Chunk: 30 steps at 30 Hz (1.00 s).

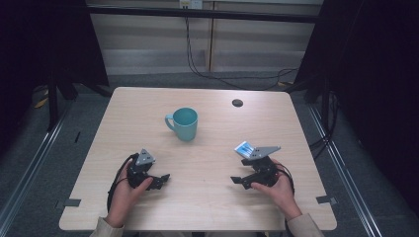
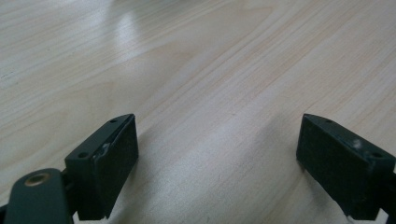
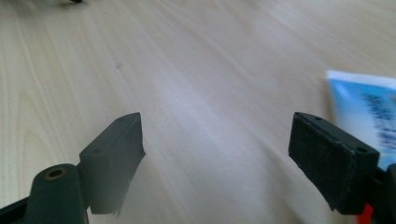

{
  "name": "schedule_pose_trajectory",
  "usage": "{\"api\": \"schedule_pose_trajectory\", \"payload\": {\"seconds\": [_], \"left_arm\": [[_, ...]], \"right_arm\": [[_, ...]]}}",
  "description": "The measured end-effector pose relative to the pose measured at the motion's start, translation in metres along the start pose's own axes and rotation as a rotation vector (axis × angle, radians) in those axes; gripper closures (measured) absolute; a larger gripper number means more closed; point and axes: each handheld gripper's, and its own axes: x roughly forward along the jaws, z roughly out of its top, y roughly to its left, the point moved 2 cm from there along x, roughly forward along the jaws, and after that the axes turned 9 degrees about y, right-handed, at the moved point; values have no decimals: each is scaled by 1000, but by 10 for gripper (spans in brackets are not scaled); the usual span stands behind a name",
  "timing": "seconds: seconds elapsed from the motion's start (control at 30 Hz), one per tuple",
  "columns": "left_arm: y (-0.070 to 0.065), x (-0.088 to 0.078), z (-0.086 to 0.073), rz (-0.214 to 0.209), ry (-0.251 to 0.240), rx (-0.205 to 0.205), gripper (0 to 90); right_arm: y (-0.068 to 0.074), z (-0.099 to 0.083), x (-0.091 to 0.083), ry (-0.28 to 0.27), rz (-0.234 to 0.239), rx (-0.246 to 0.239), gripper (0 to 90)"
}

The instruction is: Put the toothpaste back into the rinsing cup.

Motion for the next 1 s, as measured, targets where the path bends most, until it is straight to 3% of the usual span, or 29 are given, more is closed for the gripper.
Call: {"api": "schedule_pose_trajectory", "payload": {"seconds": [0.1, 0.23, 0.47, 0.77, 0.87, 1.0], "left_arm": [[0, 0, 0, 0, 0, 0, 125], [0, 0, 0, 0, -2, -2, 125], [0, 0, 0, 0, 0, 1, 125], [0, 0, 0, 0, 0, 0, 125], [0, 0, 0, -2, -3, -3, 125], [0, 0, 0, 0, 0, 0, 125]], "right_arm": [[-12, 11, -11, 55, -13, 24, 147], [-23, 21, -19, 119, -55, 16, 143], [-44, 34, -22, 196, -81, 21, 147], [-60, 37, -23, 272, -91, 48, 149], [-65, 33, -23, 326, -108, 48, 150], [-70, 27, -24, 350, -98, 62, 153]]}}
